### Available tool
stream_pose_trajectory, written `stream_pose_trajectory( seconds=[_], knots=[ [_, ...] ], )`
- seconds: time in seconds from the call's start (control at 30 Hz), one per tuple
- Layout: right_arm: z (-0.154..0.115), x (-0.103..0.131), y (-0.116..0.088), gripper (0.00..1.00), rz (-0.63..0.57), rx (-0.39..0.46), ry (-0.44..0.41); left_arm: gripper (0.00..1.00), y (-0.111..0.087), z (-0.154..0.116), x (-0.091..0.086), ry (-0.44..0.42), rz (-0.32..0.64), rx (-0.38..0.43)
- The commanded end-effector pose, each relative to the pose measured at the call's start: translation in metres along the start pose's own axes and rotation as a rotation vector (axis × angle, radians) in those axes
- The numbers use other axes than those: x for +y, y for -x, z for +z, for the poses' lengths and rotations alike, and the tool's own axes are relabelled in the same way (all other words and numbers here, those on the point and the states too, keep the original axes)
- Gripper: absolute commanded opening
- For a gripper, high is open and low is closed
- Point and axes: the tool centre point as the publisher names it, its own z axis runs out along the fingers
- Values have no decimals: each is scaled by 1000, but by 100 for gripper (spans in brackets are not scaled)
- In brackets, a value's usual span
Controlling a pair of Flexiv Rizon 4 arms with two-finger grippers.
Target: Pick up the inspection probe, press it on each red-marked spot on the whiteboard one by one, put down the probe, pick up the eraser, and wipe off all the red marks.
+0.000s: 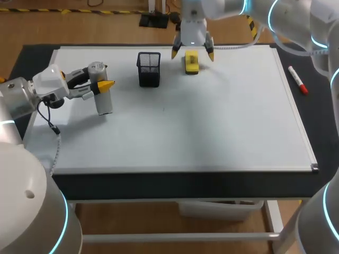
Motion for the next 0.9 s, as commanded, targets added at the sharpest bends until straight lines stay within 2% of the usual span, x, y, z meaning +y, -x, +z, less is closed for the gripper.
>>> stream_pose_trajectory(
  seconds=[0.03,0.23,0.4,0.57,0.67,0.8,0.83,0.87,0.9],
  knots=[
    [-23,18,-18,100,49,-46,-41,0,0,0,-1,-1,0,1],
    [-39,19,-33,100,182,-180,-25,0,0,0,-1,-1,0,1],
    [-57,21,-45,100,242,-286,-31,0,0,0,-1,-1,0,1],
    [-75,23,-55,100,300,-371,-33,0,0,0,-1,-1,0,1],
    [-89,26,-60,100,336,-386,-38,0,0,0,-1,-1,0,1],
    [-105,26,-66,100,389,-415,-4,0,0,0,-1,-1,0,1],
    [-108,26,-68,100,398,-435,8,0,0,0,-1,-1,0,1],
    [-112,27,-69,100,383,-490,-10,0,0,0,-1,-1,0,1],
    [-114,28,-71,100,403,-495,2,0,0,0,-1,-1,0,1]
  ],
)
